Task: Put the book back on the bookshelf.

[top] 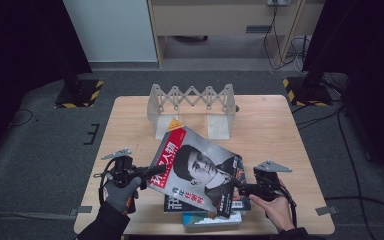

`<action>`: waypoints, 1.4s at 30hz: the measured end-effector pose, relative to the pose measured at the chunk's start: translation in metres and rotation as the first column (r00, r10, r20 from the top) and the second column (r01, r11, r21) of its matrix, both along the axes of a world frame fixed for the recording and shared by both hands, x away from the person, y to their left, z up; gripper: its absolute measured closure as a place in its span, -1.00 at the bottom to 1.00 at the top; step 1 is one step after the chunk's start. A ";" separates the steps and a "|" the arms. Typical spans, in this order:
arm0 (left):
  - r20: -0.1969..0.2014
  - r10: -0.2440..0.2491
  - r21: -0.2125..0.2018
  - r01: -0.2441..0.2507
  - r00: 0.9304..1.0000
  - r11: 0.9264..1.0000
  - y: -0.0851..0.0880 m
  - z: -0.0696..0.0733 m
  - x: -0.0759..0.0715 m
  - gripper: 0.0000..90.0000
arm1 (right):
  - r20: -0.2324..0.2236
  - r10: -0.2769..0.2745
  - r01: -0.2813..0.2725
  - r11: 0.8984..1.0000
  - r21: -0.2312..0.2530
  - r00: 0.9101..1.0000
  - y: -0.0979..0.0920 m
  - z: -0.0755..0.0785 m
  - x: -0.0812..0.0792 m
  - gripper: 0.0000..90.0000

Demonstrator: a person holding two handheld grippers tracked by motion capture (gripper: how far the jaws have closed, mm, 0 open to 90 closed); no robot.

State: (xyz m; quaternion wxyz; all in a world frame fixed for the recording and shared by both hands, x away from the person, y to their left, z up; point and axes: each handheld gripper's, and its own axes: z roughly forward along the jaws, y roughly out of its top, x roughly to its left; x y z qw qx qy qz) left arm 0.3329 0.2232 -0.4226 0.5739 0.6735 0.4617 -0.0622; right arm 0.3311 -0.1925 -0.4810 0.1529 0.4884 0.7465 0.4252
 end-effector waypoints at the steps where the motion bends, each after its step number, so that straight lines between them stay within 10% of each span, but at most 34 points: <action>1: 0.000 0.000 0.000 0.000 1.000 1.000 0.000 0.000 0.000 0.92 | 0.000 0.000 0.000 1.000 0.000 1.000 0.000 0.000 0.000 -0.83; 26: 0.089 -0.031 0.024 0.029 0.996 0.999 -0.012 0.048 0.012 0.92 | 0.011 -0.108 0.108 0.993 -0.045 0.994 -0.038 -0.001 0.012 -0.82; 42: 0.219 0.010 0.082 -0.029 0.976 0.996 -0.010 0.108 0.020 0.92 | 0.005 -0.114 0.114 0.993 -0.044 0.993 -0.041 -0.002 0.014 -0.81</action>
